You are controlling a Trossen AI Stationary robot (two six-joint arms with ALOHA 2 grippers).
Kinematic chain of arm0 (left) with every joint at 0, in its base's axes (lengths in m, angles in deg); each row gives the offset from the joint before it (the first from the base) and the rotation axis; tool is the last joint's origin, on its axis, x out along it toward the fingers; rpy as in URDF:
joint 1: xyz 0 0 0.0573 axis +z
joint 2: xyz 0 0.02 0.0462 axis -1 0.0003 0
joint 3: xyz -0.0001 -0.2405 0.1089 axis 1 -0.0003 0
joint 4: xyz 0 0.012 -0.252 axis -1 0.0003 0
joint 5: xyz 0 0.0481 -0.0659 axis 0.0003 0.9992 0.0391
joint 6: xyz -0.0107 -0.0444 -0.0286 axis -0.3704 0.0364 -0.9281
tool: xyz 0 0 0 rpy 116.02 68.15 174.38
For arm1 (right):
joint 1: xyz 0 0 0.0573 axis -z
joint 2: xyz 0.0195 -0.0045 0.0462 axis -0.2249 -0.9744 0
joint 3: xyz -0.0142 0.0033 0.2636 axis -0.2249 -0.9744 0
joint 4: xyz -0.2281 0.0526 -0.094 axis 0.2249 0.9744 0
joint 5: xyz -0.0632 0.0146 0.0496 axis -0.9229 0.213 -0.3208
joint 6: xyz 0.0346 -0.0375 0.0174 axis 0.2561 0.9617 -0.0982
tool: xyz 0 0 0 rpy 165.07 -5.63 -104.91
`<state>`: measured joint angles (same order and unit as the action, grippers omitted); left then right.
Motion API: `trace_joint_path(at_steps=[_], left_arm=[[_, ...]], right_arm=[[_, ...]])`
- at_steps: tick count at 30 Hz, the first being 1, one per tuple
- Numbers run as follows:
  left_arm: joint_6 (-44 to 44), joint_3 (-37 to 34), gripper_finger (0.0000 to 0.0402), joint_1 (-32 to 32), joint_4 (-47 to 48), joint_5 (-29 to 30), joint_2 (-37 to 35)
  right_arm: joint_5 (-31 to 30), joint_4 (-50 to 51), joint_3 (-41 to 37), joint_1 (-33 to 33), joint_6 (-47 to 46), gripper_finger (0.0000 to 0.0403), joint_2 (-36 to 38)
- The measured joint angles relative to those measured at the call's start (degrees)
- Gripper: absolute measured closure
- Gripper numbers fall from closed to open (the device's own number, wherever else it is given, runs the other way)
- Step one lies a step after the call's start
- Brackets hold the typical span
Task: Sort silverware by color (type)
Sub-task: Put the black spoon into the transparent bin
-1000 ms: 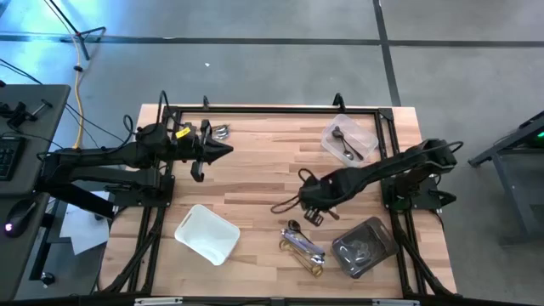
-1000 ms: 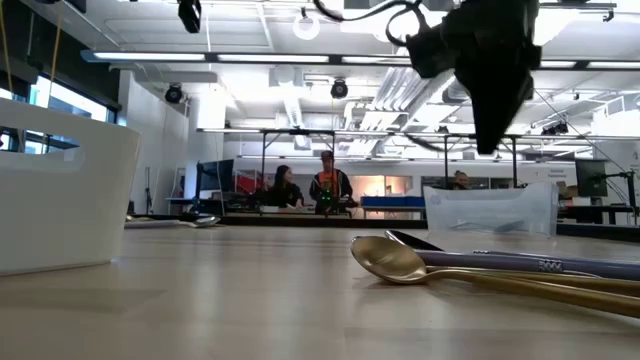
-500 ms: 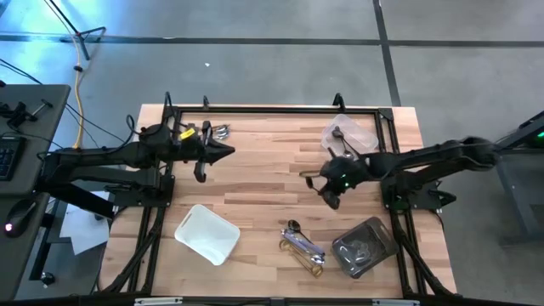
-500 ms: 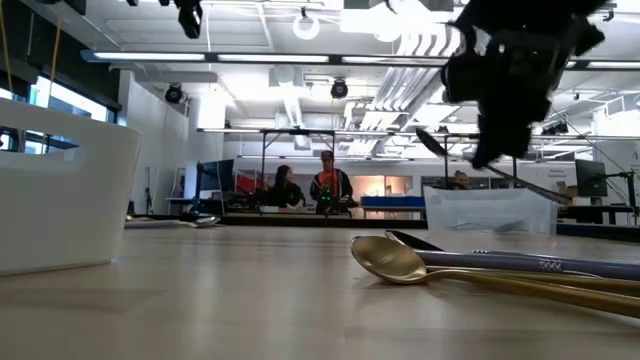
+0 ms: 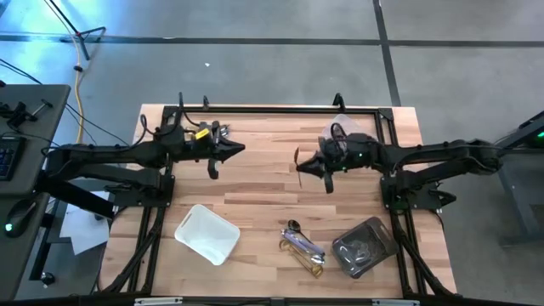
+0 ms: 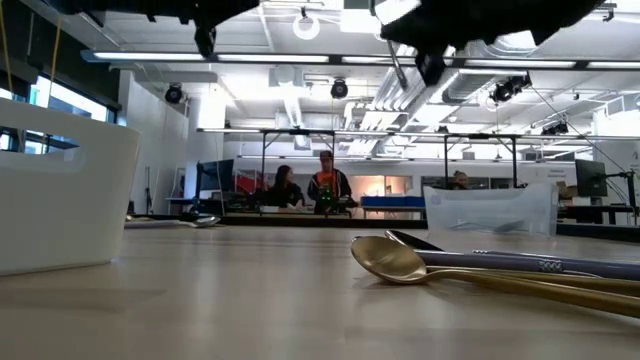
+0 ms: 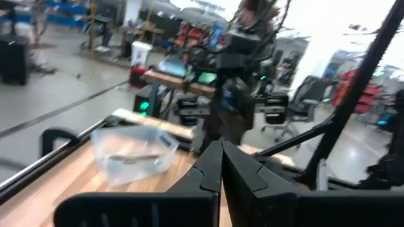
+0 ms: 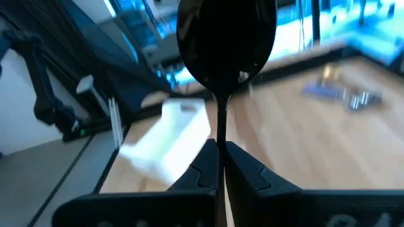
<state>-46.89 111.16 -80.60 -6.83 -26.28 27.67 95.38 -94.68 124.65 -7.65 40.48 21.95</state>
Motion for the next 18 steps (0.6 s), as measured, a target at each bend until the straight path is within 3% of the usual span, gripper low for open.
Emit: trace_joint_path(at_steps=[7, 18], left_arm=[[4.4, 0.0, 0.0401, 0.0, -5.0, -0.9, 2.2], [4.5, 0.0, 0.0401, 0.0, -5.1, -3.9, 1.5]], right_arm=[[1.2, -7.4, 2.1, 2.2, 2.8, 0.0403, 0.0], [0.9, -7.7, 2.1, 2.7, 2.8, 0.0403, 0.0]])
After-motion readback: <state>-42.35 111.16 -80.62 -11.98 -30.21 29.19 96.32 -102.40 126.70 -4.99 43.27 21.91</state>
